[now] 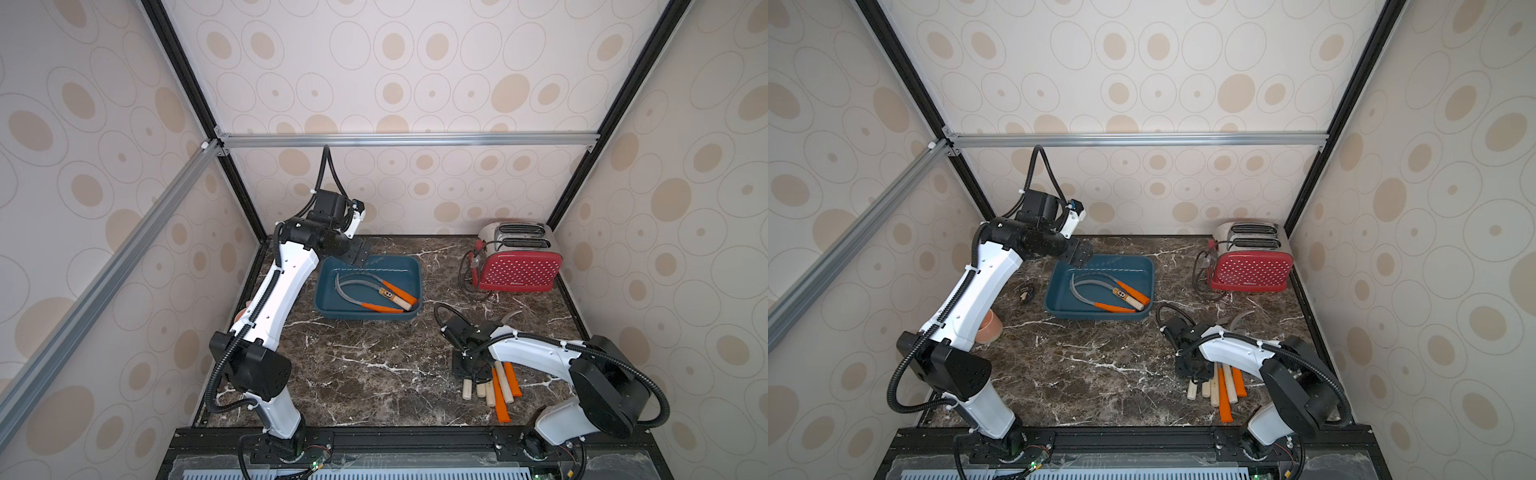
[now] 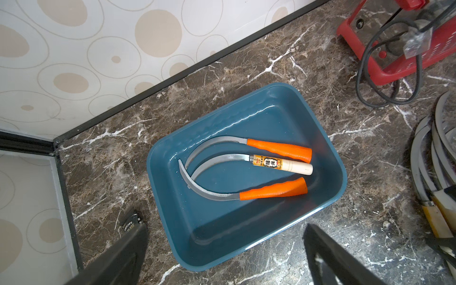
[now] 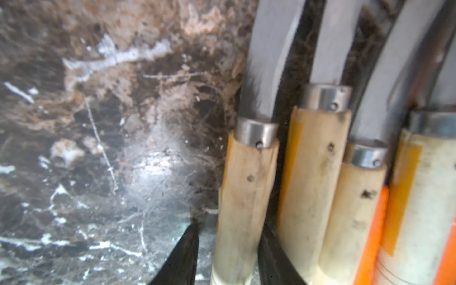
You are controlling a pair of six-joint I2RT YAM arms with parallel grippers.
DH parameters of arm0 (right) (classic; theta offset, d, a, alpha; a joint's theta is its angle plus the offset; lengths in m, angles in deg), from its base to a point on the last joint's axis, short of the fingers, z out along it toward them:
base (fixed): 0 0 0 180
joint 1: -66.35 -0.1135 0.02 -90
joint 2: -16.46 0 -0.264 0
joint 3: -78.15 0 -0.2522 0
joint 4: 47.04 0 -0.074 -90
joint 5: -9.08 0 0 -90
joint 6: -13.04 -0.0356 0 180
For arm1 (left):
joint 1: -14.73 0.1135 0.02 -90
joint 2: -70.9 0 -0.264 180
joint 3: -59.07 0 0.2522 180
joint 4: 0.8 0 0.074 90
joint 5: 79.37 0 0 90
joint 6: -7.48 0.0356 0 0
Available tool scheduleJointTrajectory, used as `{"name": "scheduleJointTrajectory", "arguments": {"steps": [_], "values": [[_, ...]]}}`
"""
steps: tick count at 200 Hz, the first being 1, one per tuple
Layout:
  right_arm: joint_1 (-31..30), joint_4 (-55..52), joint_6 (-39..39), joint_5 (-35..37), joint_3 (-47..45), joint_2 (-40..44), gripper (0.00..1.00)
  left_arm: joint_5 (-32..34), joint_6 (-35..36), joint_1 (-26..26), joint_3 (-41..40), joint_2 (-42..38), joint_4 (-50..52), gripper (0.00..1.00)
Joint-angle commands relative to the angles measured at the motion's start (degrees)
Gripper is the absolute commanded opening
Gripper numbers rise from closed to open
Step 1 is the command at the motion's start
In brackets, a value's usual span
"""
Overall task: Put small sickles into storage boxes
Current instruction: Pick up the sickle at the center of the board.
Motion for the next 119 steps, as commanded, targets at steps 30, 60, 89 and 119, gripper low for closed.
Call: {"name": "scheduleJointTrajectory", "arguments": {"steps": [30, 60, 89, 119], "values": [[-0.3, 0.8, -1.0, 2.1, 0.7, -2.4, 0.33, 0.2, 1.8, 0.4, 0.2, 0.7, -0.2, 0.99], [-0.5, 1.2, -1.0, 2.8, 0.3, -3.0, 0.27, 0.6, 2.6, 0.4, -0.2, 0.6, -0.5, 0.99], [-0.5, 1.5, -1.1, 3.0, -0.2, -3.1, 0.20, 1.6, 3.6, 0.4, -0.6, 0.4, -0.8, 0.99], [-1.0, 1.9, -0.8, 3.5, -0.4, -1.7, 0.10, 1.5, 4.6, 0.4, -0.4, 0.1, -1.5, 0.99]]}}
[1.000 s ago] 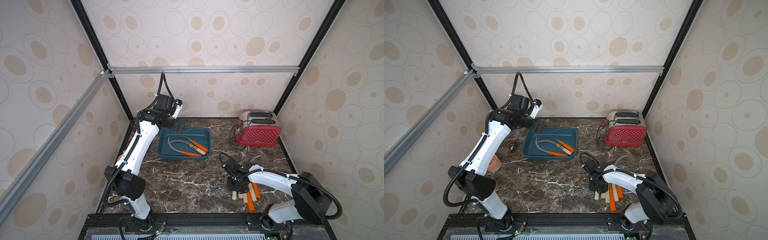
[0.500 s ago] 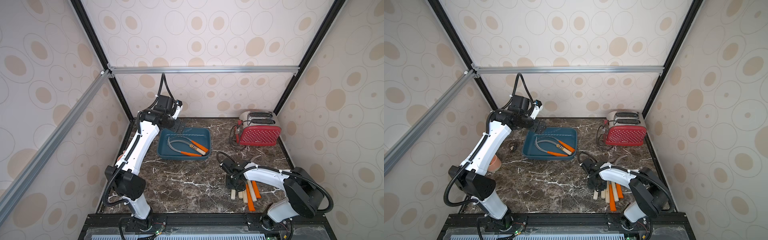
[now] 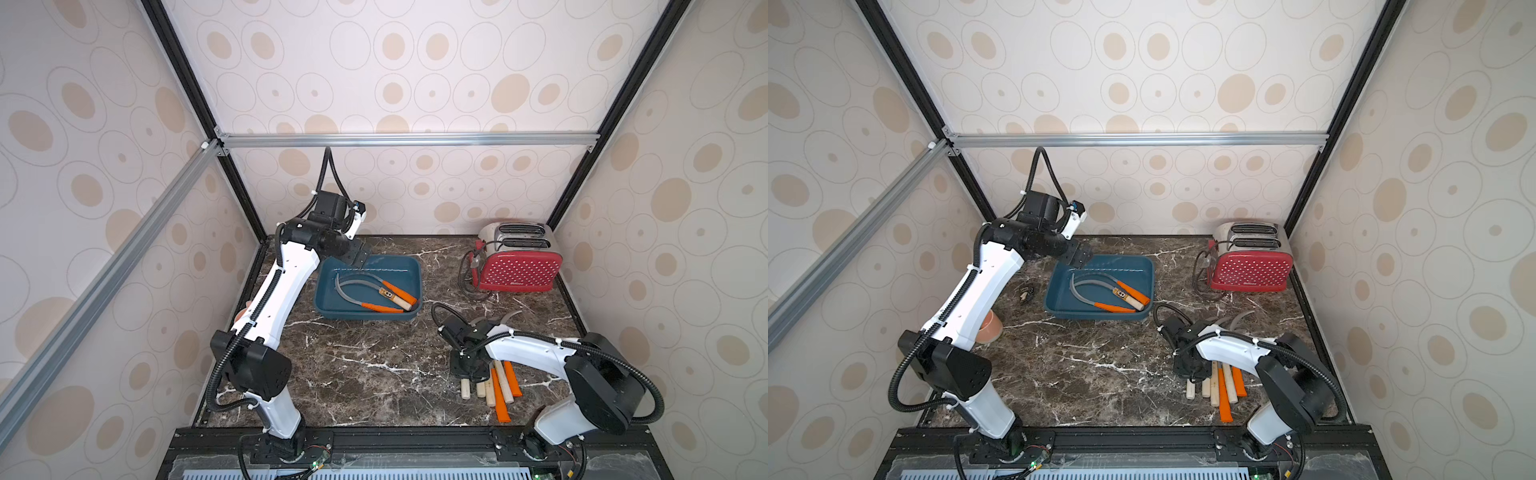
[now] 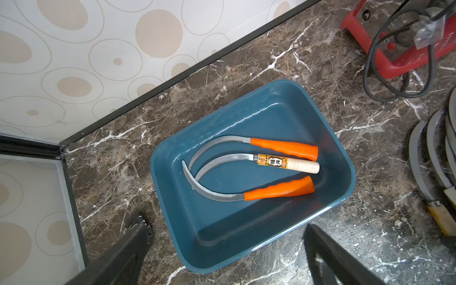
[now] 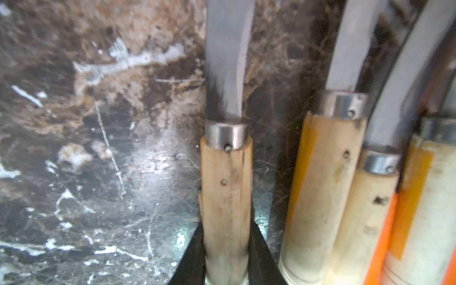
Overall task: Put small sickles into storage boxes
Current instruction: Pick up the sickle at the center of the board.
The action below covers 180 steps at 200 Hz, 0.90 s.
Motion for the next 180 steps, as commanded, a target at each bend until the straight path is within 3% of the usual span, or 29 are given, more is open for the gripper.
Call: {"name": "scheduleJointTrajectory", "arguments": {"steps": [1, 22, 90, 145, 180], "values": [[-0.5, 1.5, -0.8, 3.4, -1.1, -0.5, 0.10, 0.5, 2.5, 0.4, 0.4, 0.0, -0.5, 0.99], [-1.2, 1.9, -0.2, 3.6, -1.0, 2.1, 0.00, 0.0, 2.6, 0.4, 0.4, -0.1, -0.8, 0.99], [-3.3, -1.6, 2.5, 3.7, 0.8, 11.2, 0.00, 0.4, 1.3, 0.5, -1.4, -0.4, -1.5, 0.99], [-5.8, -4.9, 6.3, 5.9, 6.5, 13.3, 0.00, 1.3, -1.0, 1.4, -1.2, 0.0, -1.6, 0.99], [-6.1, -5.7, 10.7, 6.0, 12.0, 13.1, 0.00, -2.3, -4.6, 4.7, -0.7, 0.5, -0.5, 0.99]]}}
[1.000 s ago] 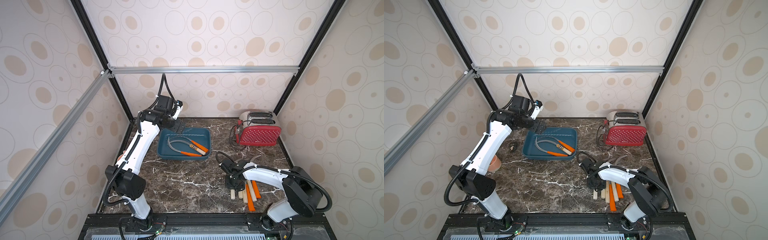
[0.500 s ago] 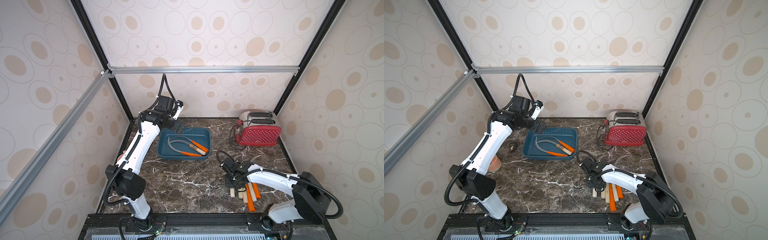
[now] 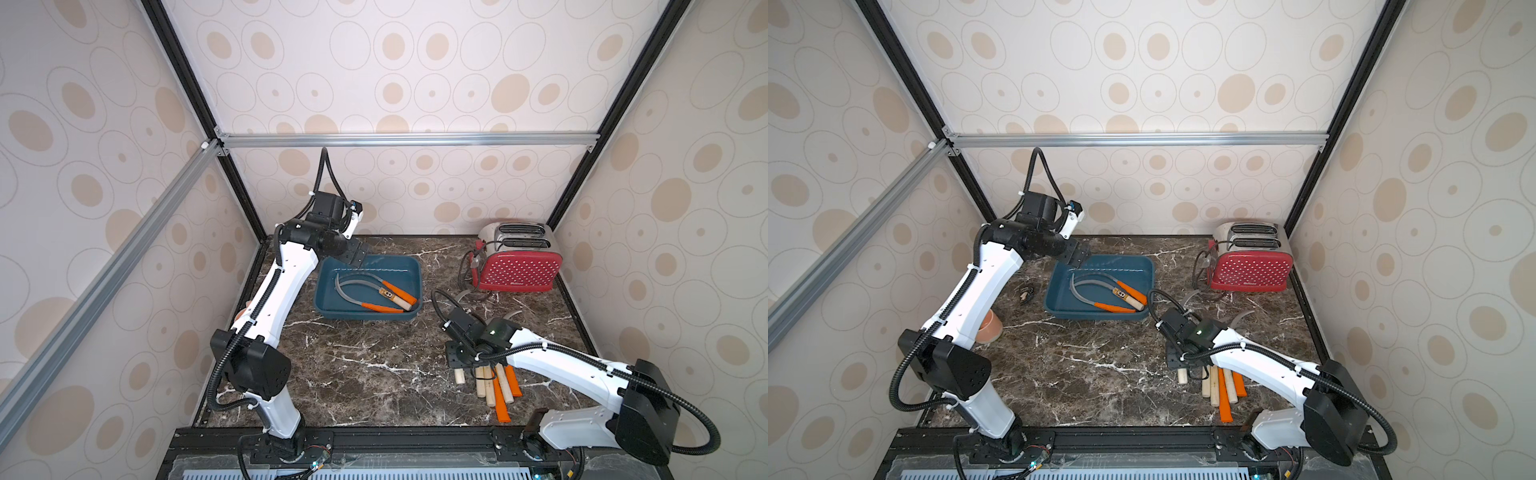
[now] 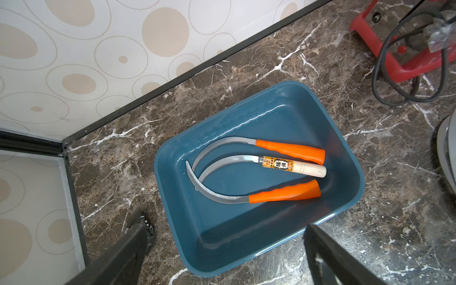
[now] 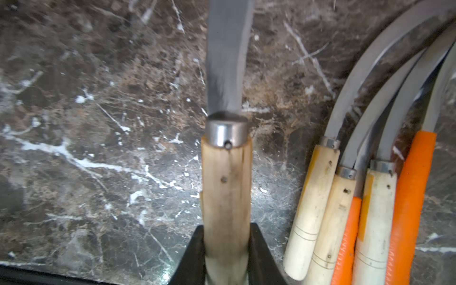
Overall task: Put small sickles into storage boxes
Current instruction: Pick up the sickle at the center of the board.
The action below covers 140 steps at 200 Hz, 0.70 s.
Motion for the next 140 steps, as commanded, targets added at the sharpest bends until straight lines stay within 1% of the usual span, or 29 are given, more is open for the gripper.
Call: {"name": "scheduleJointTrajectory", "arguments": {"steps": [1, 27, 56, 95, 124, 140], "values": [[-0.5, -2.0, 3.9, 2.0, 4.2, 0.5, 0.00, -2.3, -3.3, 2.8, 0.7, 0.5, 1.1, 0.99], [-0.4, -3.1, 8.9, 3.8, 10.5, -2.5, 0.00, -3.8, -4.4, 5.6, 1.2, -0.3, 2.0, 0.99], [-0.4, -4.8, 14.2, 4.9, 18.9, -9.0, 0.00, -3.6, -4.5, 7.0, 0.6, -2.6, 1.4, 0.99], [0.0, -4.4, 21.0, 4.2, 29.5, -18.5, 0.00, -3.8, -4.2, 8.1, 0.8, -4.7, 1.5, 0.99], [1.6, -5.5, 22.9, 4.0, 37.0, -24.9, 0.00, -4.6, -4.0, 10.0, 1.8, -6.4, 1.7, 0.99], [2.6, -4.8, 24.7, 2.2, 40.6, -27.6, 0.00, -4.9, -3.8, 10.8, 1.8, -7.4, 1.8, 0.99]]}}
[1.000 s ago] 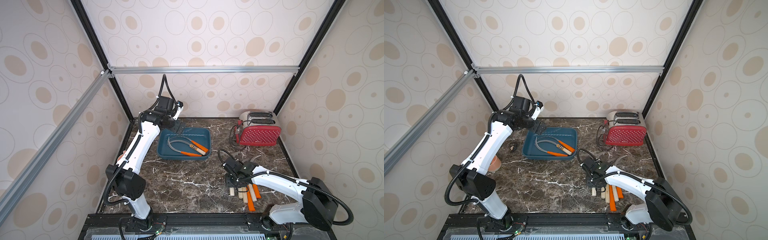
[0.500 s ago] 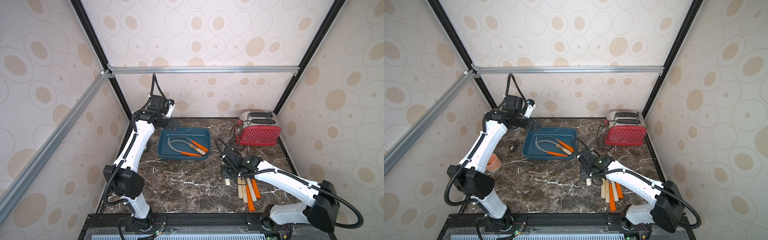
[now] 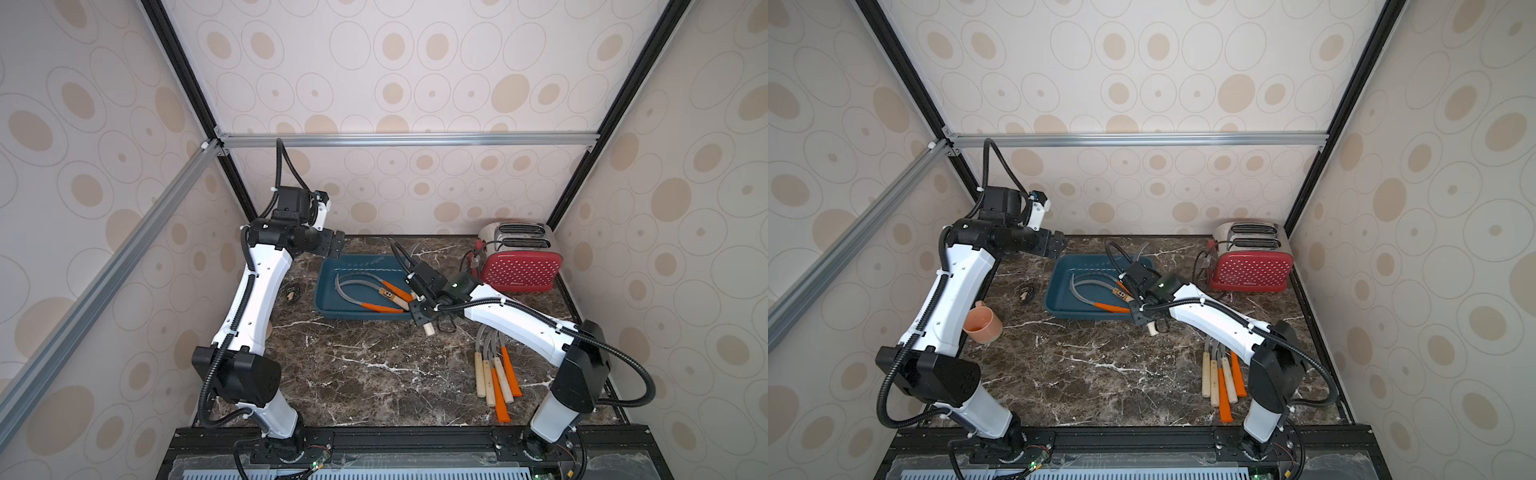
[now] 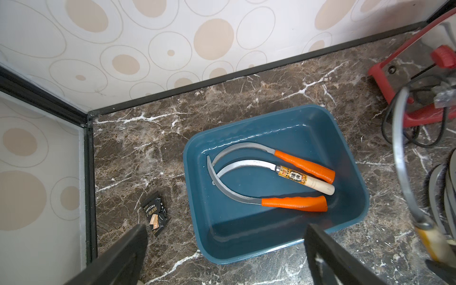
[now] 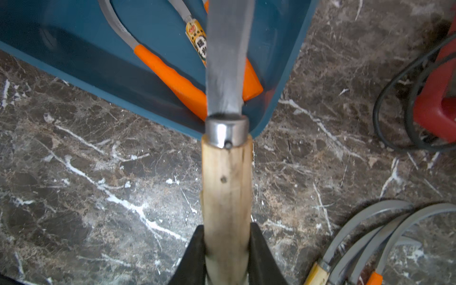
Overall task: Put small sickles into storage boxes
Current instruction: Pick up the sickle at the center of the board, then place the sickle in the storage box.
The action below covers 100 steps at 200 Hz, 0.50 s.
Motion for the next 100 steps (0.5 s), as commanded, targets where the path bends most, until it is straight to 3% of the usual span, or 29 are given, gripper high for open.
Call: {"name": "scheduleJointTrajectory", "arguments": {"steps": [1, 54, 100], "values": [[1.6, -1.0, 4.3, -0.8, 5.0, -2.6, 0.00, -0.9, 0.1, 1.7, 1.7, -2.4, 1.4, 0.99], [4.3, 1.0, 9.0, -2.9, 13.9, -10.0, 0.00, -0.7, 0.0, 2.7, -0.4, -5.3, 0.5, 0.99], [6.9, 3.5, 11.5, -6.4, 17.7, -14.3, 0.00, -4.9, -3.1, 6.0, 0.6, -5.2, 0.3, 0.99]]}}
